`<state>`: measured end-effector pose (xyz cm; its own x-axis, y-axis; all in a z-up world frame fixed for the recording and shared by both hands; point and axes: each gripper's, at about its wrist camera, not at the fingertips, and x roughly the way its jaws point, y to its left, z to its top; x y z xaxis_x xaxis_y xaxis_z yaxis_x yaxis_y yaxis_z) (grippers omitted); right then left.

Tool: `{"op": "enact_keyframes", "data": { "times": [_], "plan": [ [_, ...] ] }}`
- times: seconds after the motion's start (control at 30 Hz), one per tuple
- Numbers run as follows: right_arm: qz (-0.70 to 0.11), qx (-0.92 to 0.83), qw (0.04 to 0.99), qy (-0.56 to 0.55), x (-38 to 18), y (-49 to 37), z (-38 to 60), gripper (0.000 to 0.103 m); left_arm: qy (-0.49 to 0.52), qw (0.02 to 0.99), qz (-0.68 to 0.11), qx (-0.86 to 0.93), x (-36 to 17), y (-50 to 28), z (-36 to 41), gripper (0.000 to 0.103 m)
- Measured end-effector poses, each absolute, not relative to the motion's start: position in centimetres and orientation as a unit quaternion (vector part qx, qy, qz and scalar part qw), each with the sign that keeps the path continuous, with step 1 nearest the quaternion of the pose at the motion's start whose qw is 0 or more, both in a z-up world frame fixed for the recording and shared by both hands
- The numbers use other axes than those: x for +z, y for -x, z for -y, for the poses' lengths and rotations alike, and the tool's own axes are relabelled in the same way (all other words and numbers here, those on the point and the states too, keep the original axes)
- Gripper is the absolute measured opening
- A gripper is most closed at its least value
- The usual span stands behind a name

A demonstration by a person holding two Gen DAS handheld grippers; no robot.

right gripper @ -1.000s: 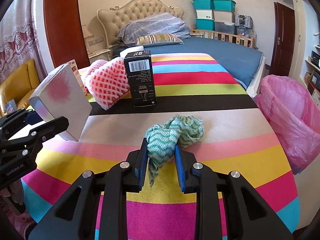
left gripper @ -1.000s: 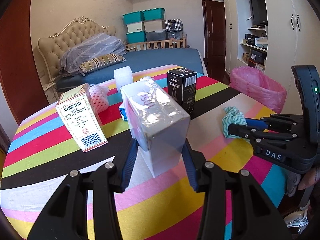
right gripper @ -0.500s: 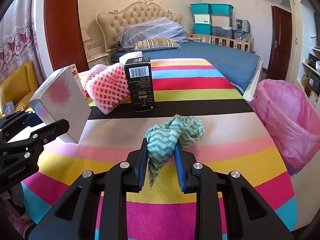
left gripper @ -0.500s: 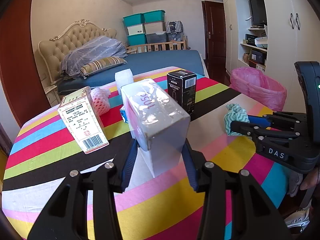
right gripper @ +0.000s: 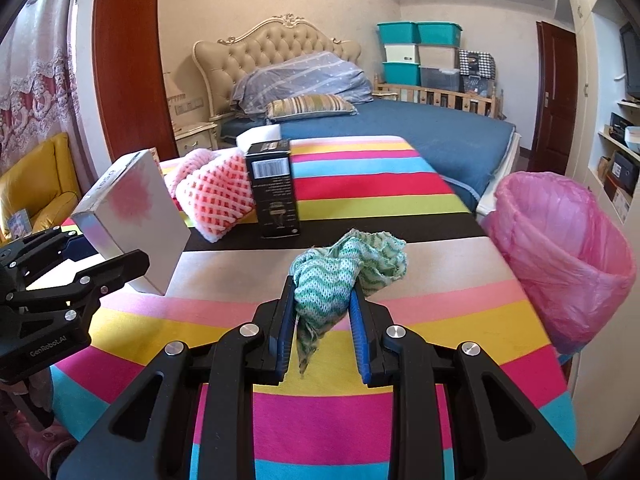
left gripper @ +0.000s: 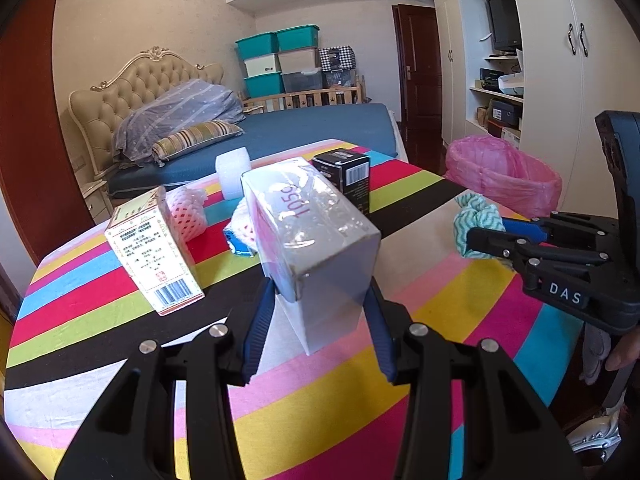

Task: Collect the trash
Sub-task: 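Carry the cloth and white box over the pink wastebasket and open both grippers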

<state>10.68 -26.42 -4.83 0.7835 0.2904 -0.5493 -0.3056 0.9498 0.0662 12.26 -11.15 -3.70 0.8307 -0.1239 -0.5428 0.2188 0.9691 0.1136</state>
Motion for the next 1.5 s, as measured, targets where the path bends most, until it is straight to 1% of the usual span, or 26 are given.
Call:
{"op": "enact_keyframes", "data": {
  "times": [0.43,0.77,1.13,1.5],
  "plan": [
    [-0.27,0.1,0.958,-0.006,-3.7,-9.7,32.5,0.025,-0.113,0.932,-0.295,-0.178,-3.6,-12.6,16.3,0.044],
    [-0.255,0.036,0.966,-0.038,-3.0,-10.3,39.5,0.025,-0.123,0.914,-0.294,-0.251,-1.8,-15.5,22.0,0.044],
    [-0.251,-0.022,0.968,-0.007,-1.9,-14.5,45.3,0.026,-0.146,0.89,-0.302,-0.309,-0.4,-22.5,30.3,0.044],
    [-0.253,-0.036,0.967,0.018,-2.8,-18.9,49.6,0.026,-0.127,0.876,-0.311,-0.345,0.8,-29.2,36.9,0.044]
  ]
}}
